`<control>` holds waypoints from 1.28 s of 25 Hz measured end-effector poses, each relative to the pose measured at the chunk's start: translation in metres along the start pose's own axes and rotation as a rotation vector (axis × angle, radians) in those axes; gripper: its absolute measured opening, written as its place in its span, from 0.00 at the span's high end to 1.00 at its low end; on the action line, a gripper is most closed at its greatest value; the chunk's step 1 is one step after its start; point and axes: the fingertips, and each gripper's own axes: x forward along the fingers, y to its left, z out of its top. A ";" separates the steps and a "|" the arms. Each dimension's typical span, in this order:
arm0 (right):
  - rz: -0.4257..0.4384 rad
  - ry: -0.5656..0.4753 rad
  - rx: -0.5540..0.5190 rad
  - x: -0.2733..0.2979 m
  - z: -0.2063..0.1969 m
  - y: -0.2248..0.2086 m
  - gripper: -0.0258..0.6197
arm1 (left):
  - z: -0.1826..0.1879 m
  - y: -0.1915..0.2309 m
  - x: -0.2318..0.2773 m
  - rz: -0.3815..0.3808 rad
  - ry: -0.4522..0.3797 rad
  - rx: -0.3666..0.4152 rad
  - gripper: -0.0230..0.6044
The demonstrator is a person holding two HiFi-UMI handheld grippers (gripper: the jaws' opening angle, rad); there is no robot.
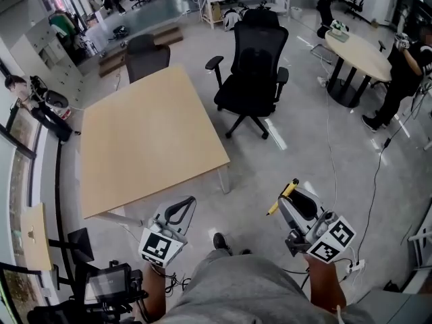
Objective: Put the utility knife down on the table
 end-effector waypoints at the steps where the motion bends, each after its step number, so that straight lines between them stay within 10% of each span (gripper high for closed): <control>1: -0.002 0.000 -0.005 0.006 0.001 -0.001 0.78 | 0.000 0.006 0.005 -0.004 -0.010 -0.005 0.95; 17: -0.131 -0.056 -0.076 0.086 0.019 -0.028 0.78 | 0.000 0.102 0.065 -0.128 -0.093 0.028 0.95; 32: -0.138 -0.056 -0.042 0.084 0.032 -0.074 0.78 | 0.006 0.101 0.105 -0.125 -0.064 0.017 0.95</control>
